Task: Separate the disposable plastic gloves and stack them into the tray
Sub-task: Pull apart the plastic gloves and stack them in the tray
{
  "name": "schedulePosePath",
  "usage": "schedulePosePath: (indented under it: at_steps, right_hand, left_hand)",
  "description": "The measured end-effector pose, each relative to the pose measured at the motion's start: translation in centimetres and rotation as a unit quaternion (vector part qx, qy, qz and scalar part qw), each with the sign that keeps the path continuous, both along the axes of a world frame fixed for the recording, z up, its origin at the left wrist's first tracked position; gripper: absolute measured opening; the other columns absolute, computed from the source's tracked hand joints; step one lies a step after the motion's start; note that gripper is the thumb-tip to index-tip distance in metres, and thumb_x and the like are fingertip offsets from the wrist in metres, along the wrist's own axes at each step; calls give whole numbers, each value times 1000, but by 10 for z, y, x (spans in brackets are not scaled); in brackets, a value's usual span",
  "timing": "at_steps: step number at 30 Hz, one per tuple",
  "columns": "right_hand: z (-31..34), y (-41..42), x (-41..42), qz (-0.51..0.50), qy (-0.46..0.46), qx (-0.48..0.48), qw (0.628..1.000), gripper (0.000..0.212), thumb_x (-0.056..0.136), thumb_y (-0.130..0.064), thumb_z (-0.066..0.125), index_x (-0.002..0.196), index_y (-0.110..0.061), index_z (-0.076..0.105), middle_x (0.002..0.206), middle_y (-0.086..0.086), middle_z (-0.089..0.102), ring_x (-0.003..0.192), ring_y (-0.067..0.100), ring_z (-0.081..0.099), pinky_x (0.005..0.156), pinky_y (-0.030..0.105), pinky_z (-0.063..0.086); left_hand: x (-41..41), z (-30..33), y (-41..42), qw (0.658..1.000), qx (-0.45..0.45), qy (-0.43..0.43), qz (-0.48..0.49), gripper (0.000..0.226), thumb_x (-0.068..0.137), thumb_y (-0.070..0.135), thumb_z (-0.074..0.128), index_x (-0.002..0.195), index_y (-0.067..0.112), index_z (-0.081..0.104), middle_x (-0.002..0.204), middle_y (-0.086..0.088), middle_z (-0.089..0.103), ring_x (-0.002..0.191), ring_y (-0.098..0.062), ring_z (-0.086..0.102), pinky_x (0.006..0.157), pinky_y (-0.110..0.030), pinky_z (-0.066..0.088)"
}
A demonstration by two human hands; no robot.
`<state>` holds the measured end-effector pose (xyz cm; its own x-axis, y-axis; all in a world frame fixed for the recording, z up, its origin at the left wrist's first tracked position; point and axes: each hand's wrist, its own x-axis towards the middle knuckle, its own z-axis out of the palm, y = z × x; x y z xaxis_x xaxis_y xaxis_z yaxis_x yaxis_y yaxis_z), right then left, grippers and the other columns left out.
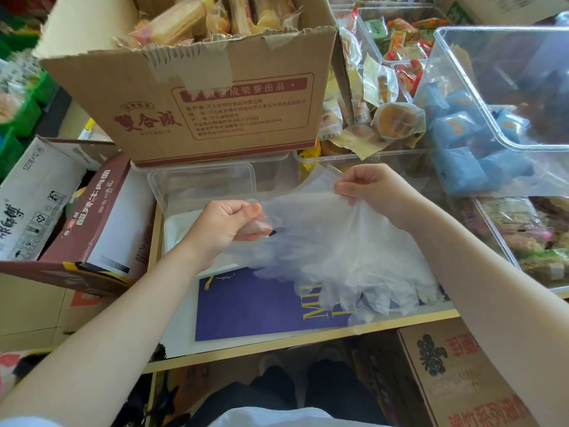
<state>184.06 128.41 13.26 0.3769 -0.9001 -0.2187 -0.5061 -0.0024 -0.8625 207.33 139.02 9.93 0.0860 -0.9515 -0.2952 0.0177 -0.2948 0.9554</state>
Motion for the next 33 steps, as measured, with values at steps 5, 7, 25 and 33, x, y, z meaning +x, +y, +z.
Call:
schedulePosePath:
  at_steps: [5,7,25,33]
  right_hand:
    - [-4,1,-3,16,2,7,1000,15,89,-18,62,75,-14,63,46,-10,55,50,9,41,49,20,30]
    - [-2,2,-5,29,4,5,1000,15,89,-17,62,74,-16,62,47,-9,56,47,8,41,46,18,29]
    - [9,9,1,174,140,15,975,13,82,-8,63,80,4,61,72,5,53,67,12,47,68,25,37]
    - [-18,22,-13,-88,-123,135,979,28,97,-18,48,73,-10,59,60,-1,63,59,12,63,83,35,53]
  left_hand:
    - [1,-4,2,998,18,18,-62,28,99,20,40,87,10,64,80,-2,75,84,-14,71,72,-18,53]
    - [8,-6,3,993,18,-7,-117,27,100,13,38,97,15,65,91,2,75,94,-13,69,81,-18,51]
    - [-27,6,-20,994,-59,-55,-73,14,91,5,56,79,10,62,62,5,69,58,-1,59,59,-11,45]
    - [-22,-6,-16,995,-50,-80,-16,20,93,4,54,80,16,64,76,3,65,67,4,60,66,-8,45]
